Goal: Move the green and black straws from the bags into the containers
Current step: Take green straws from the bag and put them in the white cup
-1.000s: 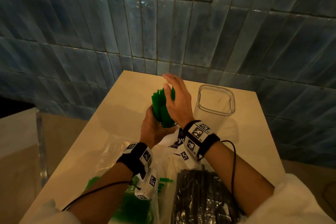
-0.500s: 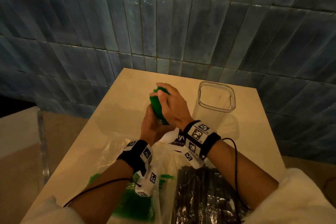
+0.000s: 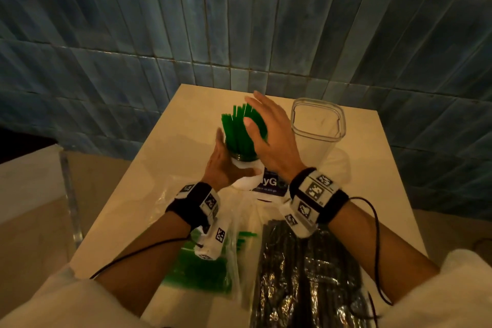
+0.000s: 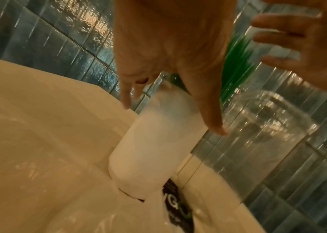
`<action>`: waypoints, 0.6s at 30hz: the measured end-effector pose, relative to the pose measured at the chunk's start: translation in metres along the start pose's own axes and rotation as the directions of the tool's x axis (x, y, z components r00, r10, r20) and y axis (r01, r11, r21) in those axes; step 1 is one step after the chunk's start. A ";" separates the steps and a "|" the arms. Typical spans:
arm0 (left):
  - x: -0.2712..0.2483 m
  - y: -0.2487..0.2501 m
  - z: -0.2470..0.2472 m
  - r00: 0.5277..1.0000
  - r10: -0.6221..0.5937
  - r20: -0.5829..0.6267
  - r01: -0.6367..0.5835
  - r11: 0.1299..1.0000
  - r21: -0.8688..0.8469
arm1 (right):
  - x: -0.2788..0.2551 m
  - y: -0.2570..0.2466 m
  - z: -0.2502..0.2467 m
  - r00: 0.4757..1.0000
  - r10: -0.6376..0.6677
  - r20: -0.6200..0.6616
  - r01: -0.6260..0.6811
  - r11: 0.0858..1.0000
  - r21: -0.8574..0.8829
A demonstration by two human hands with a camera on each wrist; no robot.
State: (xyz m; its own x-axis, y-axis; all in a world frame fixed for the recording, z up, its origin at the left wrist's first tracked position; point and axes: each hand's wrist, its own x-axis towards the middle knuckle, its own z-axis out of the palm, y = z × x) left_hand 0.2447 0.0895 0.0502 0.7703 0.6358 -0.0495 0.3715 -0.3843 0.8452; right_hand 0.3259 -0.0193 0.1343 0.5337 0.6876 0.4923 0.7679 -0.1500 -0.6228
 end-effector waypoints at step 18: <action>-0.166 -0.046 0.003 0.756 -0.502 0.420 0.210 0.794 0.571 | -0.130 0.008 0.078 0.356 0.413 0.838 -0.127 0.910 -0.395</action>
State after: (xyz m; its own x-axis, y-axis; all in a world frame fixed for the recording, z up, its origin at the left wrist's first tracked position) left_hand 0.1013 -0.0006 0.0178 0.6135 0.3927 -0.6852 0.7525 -0.5539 0.3563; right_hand 0.2350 -0.0540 0.0181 0.2103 0.7783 -0.5916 0.7708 -0.5042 -0.3894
